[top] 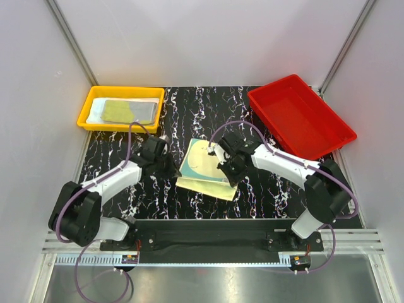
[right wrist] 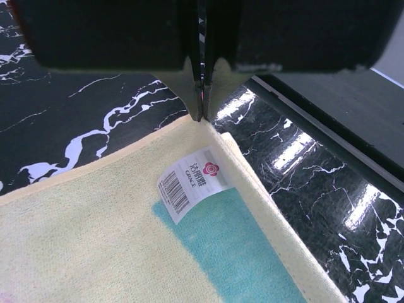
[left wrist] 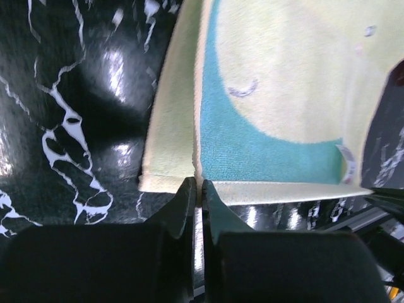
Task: Fold and stack the towels
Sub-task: Fold the towel
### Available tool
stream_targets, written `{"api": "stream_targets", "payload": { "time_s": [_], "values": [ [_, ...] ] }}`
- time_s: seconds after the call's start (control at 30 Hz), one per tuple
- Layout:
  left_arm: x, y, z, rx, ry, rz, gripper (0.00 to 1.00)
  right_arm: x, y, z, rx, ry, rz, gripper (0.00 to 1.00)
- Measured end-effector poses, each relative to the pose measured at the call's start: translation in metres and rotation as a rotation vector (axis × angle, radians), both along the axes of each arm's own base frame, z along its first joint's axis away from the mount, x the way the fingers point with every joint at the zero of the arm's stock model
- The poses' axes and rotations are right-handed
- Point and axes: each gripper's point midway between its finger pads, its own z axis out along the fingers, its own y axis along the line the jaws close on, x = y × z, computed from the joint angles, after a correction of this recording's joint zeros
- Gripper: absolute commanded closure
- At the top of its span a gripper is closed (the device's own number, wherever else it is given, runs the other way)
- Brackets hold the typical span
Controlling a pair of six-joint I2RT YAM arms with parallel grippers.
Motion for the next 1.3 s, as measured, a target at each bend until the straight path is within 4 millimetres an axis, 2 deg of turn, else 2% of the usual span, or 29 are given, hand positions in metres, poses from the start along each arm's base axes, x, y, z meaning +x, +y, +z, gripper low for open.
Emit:
{"api": "stream_targets", "payload": {
  "time_s": [0.13,0.23,0.33,0.4,0.43,0.5,0.67,0.77,0.87,0.9,1.0,1.13,1.3],
  "values": [
    [-0.017,0.006,-0.025,0.032,0.075,-0.003,1.0,-0.007,0.002,-0.008,-0.022,0.038,-0.004,1.0],
    [-0.019,0.007,-0.036,0.047,0.105,-0.004,0.99,-0.01,0.003,-0.021,-0.055,0.085,-0.005,1.0],
    [-0.019,0.007,-0.041,0.058,0.114,-0.008,0.91,-0.016,0.004,-0.034,-0.081,0.131,-0.007,0.93],
    [-0.019,0.008,-0.042,0.063,0.114,-0.011,0.85,-0.019,0.005,-0.036,-0.081,0.149,-0.006,0.87],
    [-0.019,0.008,-0.042,0.066,0.112,-0.012,0.75,-0.021,0.006,-0.036,-0.078,0.155,-0.006,0.77],
    [-0.018,0.011,-0.043,0.082,0.107,-0.01,0.68,-0.025,0.005,-0.035,-0.078,0.174,-0.005,0.7],
    [-0.02,0.018,-0.034,0.101,0.08,-0.002,0.57,-0.031,0.007,-0.026,-0.054,0.191,-0.011,0.59],
    [-0.018,0.021,-0.021,0.105,0.042,0.0,0.54,-0.027,0.012,-0.017,-0.017,0.168,-0.05,0.6],
    [-0.01,0.022,-0.009,0.127,0.01,-0.002,0.54,-0.012,0.014,-0.015,0.021,0.154,-0.146,0.63],
    [-0.006,0.022,-0.007,0.13,0.0,-0.006,0.54,-0.003,0.013,-0.015,0.036,0.147,-0.196,0.68],
    [0.007,0.017,-0.001,0.135,-0.021,-0.02,0.55,0.032,0.003,-0.015,0.08,0.108,-0.349,0.69],
    [0.01,0.017,-0.012,0.154,0.009,-0.02,0.55,0.071,-0.014,-0.025,0.091,0.043,-0.486,0.7],
    [0.013,0.022,-0.018,0.161,0.025,0.001,0.55,0.091,-0.016,-0.051,0.056,0.028,-0.515,0.71]
  ]
}}
